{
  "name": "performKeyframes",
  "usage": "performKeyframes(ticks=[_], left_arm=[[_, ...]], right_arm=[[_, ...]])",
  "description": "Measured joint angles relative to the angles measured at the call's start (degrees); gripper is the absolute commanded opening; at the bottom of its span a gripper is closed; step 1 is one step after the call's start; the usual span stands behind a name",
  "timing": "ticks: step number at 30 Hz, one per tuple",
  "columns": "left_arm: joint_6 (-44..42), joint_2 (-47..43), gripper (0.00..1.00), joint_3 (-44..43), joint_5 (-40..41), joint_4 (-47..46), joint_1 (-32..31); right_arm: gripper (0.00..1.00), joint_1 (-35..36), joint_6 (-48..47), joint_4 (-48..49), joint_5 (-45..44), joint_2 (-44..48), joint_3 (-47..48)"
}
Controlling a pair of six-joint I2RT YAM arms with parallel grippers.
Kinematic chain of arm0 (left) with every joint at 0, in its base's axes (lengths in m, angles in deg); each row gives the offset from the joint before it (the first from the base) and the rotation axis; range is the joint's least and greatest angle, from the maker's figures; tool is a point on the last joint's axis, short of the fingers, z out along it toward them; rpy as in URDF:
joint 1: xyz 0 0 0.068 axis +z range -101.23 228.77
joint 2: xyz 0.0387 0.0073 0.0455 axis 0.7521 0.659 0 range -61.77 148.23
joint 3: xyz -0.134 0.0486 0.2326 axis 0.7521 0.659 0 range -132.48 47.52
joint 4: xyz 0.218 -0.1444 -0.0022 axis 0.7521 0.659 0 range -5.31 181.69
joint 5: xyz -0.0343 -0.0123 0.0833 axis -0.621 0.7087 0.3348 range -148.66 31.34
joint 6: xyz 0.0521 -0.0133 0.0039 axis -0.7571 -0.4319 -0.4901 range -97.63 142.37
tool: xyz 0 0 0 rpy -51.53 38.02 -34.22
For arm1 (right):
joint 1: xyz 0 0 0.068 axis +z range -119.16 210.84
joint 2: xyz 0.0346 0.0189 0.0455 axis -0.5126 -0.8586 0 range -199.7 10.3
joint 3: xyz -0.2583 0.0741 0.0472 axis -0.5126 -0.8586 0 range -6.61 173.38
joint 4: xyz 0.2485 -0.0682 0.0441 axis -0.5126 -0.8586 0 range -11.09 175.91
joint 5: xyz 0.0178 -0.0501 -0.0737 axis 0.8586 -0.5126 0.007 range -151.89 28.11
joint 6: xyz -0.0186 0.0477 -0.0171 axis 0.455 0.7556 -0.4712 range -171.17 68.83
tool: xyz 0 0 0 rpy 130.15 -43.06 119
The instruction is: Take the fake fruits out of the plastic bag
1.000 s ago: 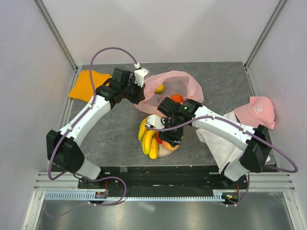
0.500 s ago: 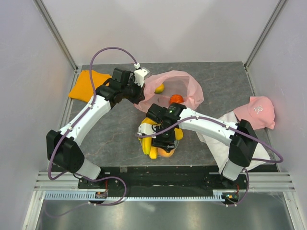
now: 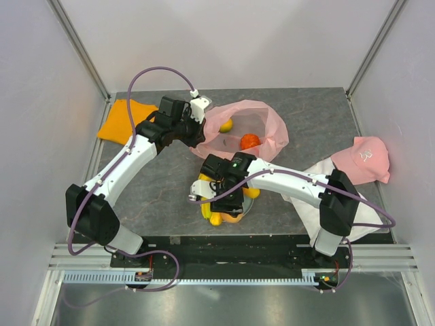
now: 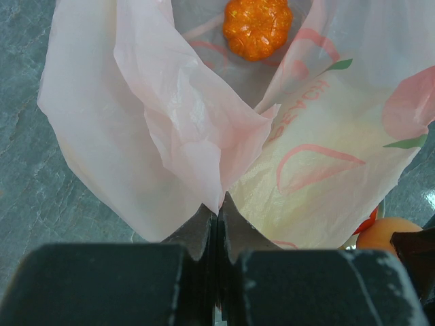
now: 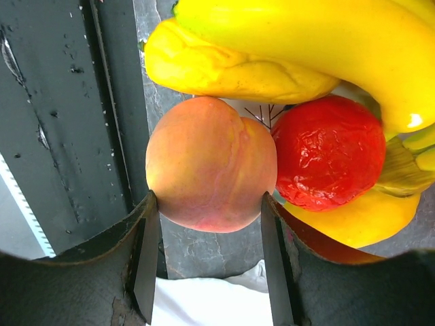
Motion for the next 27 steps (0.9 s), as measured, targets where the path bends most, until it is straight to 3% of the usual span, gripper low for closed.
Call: performKeyframes(ticks=[19,27], left_arm=[[0.0,0.0,0.02,0.0,-0.1,0.0,0.0],[0.0,0.0,0.02,0.0,-0.1,0.0,0.0]], right_arm=[[0.43,3.5,1.6,2.7,-6.5,-1.0,-2.5],[0.6,3.9,1.9,3.5,-8.2,-1.1,-3.4]])
